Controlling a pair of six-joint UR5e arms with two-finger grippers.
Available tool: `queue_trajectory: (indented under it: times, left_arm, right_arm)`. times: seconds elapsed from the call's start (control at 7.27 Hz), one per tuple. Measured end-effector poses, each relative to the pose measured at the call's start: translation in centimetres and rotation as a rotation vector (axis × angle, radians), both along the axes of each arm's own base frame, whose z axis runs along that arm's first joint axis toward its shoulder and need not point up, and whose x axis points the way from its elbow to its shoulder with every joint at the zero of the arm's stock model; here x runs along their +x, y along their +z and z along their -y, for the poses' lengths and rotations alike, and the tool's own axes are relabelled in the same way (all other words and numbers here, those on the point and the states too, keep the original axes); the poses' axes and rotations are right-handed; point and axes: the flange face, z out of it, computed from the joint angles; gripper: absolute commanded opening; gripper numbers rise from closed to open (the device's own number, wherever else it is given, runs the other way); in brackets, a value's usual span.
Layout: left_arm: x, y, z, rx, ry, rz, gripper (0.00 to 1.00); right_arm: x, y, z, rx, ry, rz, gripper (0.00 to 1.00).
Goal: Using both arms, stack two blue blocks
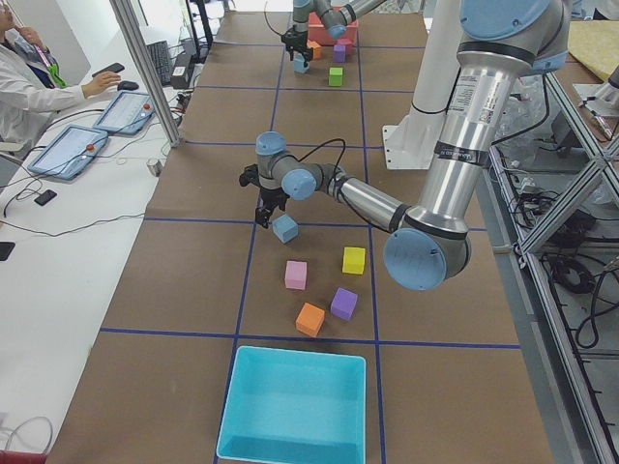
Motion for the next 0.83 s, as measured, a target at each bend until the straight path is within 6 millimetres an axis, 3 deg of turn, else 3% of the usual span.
queue_trajectory:
  times: [0.83]
  left_arm:
    - [2.0, 1.0, -1.0, -0.007, 0.029, 0.012, 0.99]
  right_arm:
    - [-0.3, 0.9, -0.3, -0.013, -0.005, -0.016, 0.91]
